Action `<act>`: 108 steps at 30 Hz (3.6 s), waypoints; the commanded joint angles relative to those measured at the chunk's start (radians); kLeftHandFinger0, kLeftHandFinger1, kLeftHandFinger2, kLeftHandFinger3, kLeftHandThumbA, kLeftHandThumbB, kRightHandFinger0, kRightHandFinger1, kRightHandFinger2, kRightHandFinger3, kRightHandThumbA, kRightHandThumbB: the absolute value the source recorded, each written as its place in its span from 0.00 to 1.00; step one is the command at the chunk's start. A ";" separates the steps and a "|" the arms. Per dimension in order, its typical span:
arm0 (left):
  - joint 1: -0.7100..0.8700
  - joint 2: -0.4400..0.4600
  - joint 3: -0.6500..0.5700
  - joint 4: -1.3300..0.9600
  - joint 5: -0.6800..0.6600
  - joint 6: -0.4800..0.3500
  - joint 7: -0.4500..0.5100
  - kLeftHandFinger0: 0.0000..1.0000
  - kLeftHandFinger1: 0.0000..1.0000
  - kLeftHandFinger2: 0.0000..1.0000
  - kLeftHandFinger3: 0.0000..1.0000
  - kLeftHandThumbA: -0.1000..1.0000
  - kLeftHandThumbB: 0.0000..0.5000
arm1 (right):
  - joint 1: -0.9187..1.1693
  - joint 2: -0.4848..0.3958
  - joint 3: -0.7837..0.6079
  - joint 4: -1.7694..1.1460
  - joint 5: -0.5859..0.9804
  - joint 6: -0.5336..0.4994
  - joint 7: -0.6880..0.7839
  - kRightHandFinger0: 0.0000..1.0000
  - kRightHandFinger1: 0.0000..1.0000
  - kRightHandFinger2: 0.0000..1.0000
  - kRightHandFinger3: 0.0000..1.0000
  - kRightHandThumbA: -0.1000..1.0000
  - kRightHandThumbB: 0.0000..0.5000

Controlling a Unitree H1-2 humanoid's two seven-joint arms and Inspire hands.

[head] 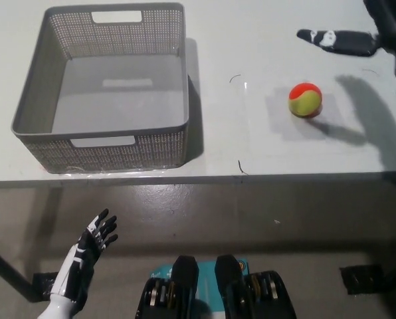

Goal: Use the right hand to pick up a tennis ball and put it into a container on the left side

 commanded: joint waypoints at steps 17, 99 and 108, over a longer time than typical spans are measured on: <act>-0.013 0.028 0.007 -0.014 -0.019 -0.025 -0.012 1.00 1.00 1.00 1.00 1.00 0.40 | -0.447 0.045 0.179 0.809 0.010 -0.054 0.112 1.00 1.00 1.00 1.00 1.00 0.98; -0.030 0.039 0.018 -0.017 -0.028 -0.015 -0.018 1.00 1.00 1.00 1.00 1.00 0.42 | -0.312 0.196 0.155 1.153 0.104 -0.226 -0.426 0.02 0.12 0.34 0.37 0.00 0.33; -0.028 0.038 0.020 -0.022 -0.035 -0.010 -0.019 1.00 1.00 1.00 1.00 1.00 0.38 | -0.297 0.206 0.093 1.158 0.125 -0.279 -0.492 0.47 0.32 0.22 0.62 0.00 0.36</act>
